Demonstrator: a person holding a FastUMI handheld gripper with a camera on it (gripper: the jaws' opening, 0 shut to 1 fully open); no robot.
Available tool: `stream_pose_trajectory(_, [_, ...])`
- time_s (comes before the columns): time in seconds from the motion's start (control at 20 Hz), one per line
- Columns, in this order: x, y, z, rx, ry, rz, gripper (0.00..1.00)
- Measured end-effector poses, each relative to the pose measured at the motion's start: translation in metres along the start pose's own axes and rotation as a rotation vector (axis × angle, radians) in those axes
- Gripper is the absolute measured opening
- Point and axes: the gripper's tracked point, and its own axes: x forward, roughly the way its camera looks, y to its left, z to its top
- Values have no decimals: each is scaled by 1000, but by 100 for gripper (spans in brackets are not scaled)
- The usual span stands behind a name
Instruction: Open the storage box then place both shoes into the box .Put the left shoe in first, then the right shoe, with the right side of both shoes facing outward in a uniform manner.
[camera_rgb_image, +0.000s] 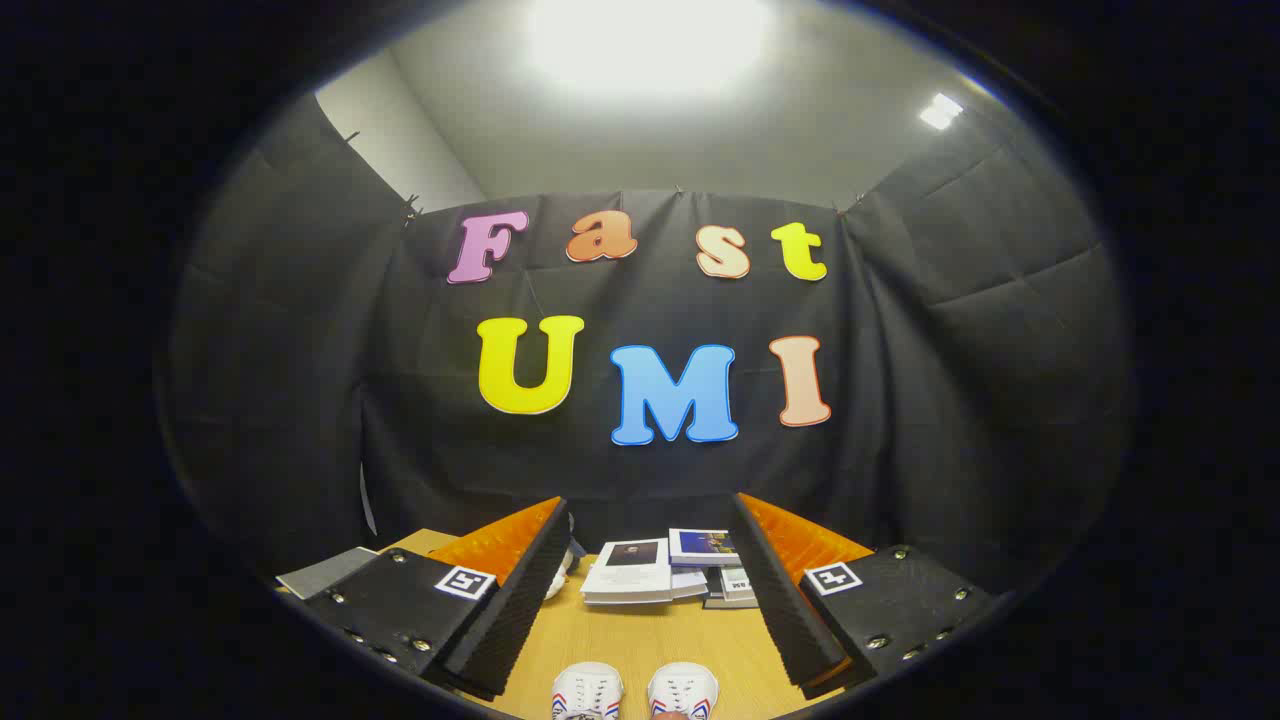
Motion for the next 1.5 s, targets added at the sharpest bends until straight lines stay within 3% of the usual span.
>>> stream_pose_trajectory(1.5, [-8, 35, 43, -8, -69, 101, 97])
